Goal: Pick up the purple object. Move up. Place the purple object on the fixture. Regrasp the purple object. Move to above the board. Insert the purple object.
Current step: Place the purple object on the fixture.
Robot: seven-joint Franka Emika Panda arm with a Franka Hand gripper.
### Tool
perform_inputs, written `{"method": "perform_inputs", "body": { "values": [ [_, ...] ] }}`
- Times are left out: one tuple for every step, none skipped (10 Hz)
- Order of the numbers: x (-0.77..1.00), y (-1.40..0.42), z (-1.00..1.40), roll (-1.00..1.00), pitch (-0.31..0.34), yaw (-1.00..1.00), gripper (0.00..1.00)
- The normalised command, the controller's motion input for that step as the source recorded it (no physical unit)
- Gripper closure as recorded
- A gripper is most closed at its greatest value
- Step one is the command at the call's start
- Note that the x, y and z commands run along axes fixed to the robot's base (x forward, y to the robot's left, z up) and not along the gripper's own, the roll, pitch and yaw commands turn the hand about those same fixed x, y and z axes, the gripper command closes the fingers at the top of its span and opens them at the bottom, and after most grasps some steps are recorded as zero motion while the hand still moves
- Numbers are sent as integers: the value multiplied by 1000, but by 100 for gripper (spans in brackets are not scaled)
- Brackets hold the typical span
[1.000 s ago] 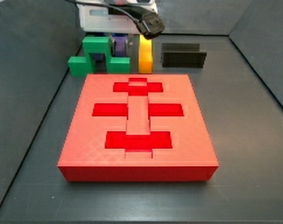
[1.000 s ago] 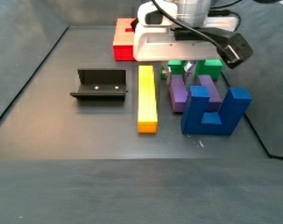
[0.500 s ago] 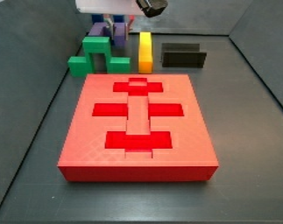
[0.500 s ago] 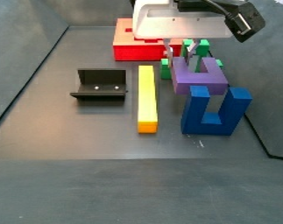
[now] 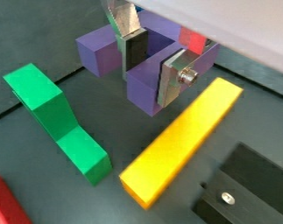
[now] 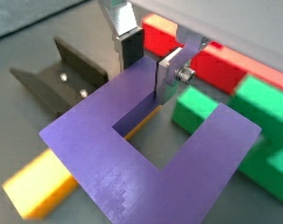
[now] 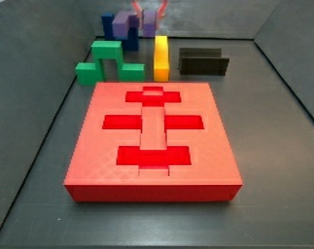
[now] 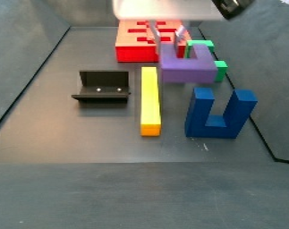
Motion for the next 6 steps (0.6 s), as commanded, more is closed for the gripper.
{"method": "perform_inputs", "body": {
  "values": [
    [883, -60, 257, -314, 37, -83, 100],
    [880, -106, 131, -286, 0, -51, 100],
    [831, -126, 0, -220, -63, -37, 100],
    [737, -111, -120, -129, -209, -17, 100],
    [874, -129, -200, -77, -94, -43, 100],
    [1000, -100, -151, -54, 34, -94, 100]
  ]
}}
